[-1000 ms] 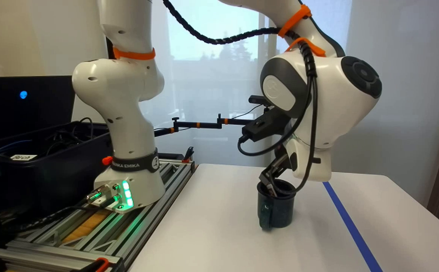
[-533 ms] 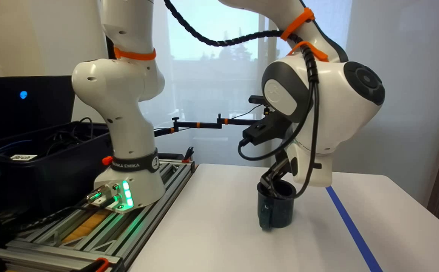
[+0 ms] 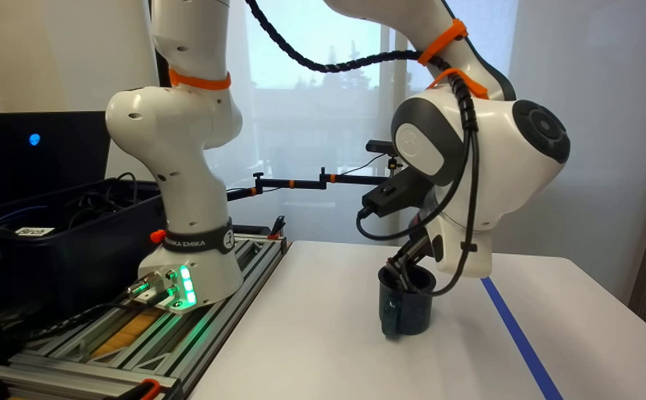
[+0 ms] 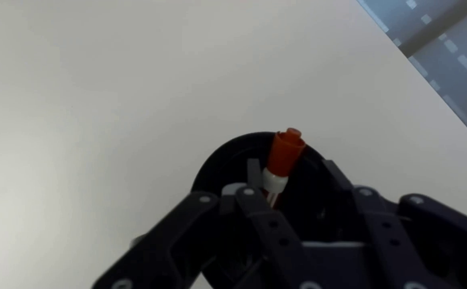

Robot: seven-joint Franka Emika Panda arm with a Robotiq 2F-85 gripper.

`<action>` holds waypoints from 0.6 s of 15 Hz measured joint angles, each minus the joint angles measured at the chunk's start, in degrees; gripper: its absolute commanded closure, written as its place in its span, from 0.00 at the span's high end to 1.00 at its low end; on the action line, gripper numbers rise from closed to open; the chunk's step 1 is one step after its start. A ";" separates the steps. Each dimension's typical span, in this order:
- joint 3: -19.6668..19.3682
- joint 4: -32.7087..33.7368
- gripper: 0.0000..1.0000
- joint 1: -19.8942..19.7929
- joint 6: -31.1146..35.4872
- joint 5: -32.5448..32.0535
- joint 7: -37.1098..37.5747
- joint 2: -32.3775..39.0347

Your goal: Remove the marker from the cup

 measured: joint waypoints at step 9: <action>0.44 1.17 0.37 0.00 0.00 0.05 0.25 2.25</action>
